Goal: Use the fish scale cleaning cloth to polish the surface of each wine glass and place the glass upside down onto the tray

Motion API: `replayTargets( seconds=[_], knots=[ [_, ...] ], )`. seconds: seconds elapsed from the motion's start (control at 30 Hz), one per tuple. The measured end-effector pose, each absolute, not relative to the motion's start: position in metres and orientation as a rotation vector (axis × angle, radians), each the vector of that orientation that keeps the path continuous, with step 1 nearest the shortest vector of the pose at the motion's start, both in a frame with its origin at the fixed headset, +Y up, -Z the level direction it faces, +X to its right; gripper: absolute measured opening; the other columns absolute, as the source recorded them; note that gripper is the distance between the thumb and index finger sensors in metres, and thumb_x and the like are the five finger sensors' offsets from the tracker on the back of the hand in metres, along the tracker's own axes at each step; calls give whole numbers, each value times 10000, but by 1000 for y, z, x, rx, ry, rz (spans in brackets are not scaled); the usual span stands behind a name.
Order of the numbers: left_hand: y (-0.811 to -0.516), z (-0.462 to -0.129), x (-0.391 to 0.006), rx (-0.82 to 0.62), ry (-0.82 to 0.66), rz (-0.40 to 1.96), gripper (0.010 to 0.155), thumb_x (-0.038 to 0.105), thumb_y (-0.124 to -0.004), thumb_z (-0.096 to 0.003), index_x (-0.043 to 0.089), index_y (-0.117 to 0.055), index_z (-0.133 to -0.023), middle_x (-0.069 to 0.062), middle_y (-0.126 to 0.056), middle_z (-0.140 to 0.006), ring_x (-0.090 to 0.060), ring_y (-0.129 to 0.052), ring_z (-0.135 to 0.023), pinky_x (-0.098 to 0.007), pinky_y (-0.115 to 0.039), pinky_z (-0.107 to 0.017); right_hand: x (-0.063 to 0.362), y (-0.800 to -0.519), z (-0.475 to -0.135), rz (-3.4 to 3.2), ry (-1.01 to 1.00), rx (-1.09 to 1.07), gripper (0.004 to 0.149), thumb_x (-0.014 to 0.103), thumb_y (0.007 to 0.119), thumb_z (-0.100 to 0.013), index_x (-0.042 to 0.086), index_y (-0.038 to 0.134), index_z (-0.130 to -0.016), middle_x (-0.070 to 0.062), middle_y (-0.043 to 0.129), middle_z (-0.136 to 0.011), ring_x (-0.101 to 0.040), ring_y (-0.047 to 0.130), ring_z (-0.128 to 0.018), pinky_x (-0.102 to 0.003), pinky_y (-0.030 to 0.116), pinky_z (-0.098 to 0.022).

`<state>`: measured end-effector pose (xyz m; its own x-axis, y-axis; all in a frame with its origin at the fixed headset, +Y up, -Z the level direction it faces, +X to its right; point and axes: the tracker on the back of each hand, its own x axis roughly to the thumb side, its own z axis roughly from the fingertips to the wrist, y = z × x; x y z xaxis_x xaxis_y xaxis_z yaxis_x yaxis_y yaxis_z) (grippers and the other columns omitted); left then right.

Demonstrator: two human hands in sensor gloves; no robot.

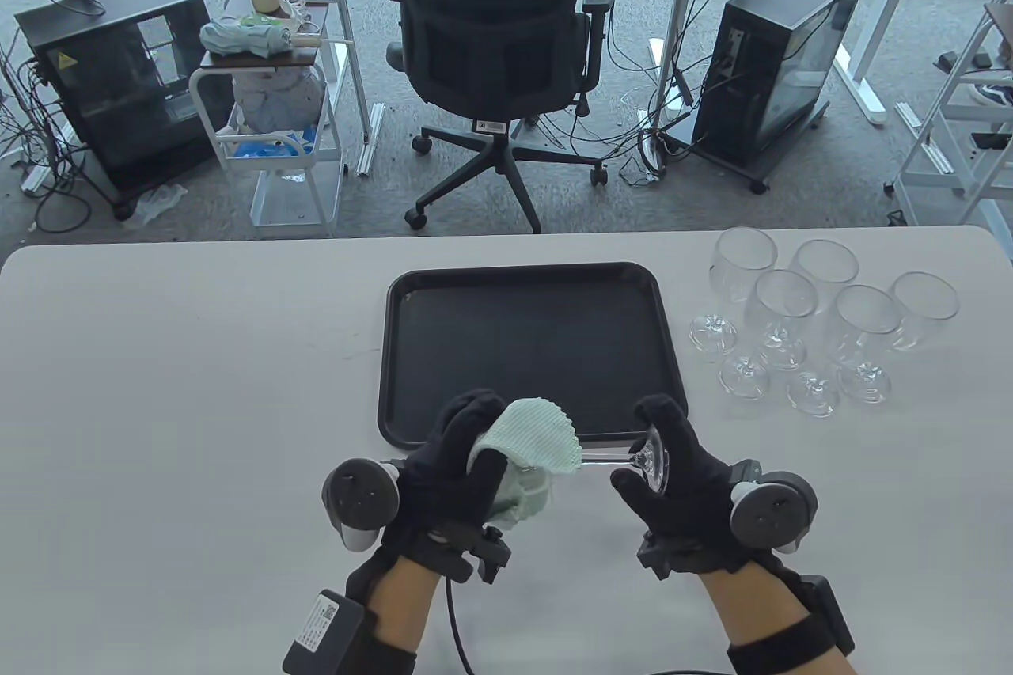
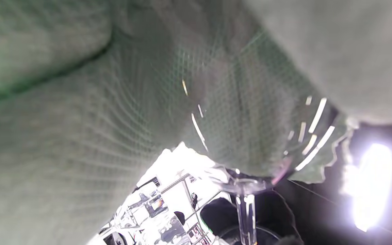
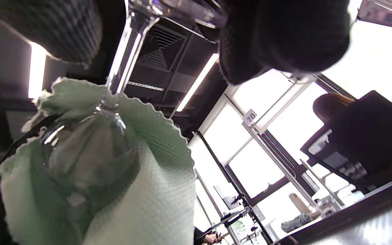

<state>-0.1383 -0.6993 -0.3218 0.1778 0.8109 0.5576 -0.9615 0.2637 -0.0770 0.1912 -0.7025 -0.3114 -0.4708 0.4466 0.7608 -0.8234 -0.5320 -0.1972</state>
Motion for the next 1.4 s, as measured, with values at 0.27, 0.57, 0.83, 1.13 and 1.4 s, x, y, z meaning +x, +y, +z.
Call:
replayTargets(
  seconds=[0.27,0.57,0.83,1.13,1.4],
  knots=[
    [-696,-318,-134,386,-613,1270,651,731,-703,-478,379,-604,-1017,-32,-577,-1112,-365,-734,-930,-510,-879,-400,193,-713,-323,1797,-335,549,770,694,743,-473,302,428,-1057,-189,674,-908,-273,922,-417,-306,875,-172],
    [-705,-326,-140,188,-539,1412,622,707,-702,-519,360,-615,-1028,-53,-584,-1114,-397,-730,-924,-528,-873,-403,188,-699,-308,2127,-788,882,952,618,829,-456,285,161,-1046,-179,481,-1049,-337,893,-610,-391,904,-356],
    [-701,-323,-138,342,-580,1292,620,718,-708,-491,386,-634,-1010,-32,-590,-1114,-369,-731,-934,-524,-879,-410,191,-716,-323,1852,-256,585,794,650,747,-496,265,356,-1070,-222,608,-953,-340,899,-489,-382,875,-250],
    [-702,-324,-139,230,-539,1403,618,713,-699,-513,370,-634,-1023,-48,-590,-1119,-385,-731,-932,-529,-877,-407,188,-701,-308,2054,-708,799,837,591,808,-485,291,268,-1049,-194,547,-987,-330,899,-550,-359,905,-307],
    [-699,-323,-141,314,-563,1299,625,715,-701,-502,362,-642,-1015,-44,-612,-1108,-384,-746,-919,-528,-877,-406,187,-713,-314,1977,-389,609,841,667,702,-499,240,270,-1081,-215,597,-984,-347,902,-513,-392,879,-271]
  ],
)
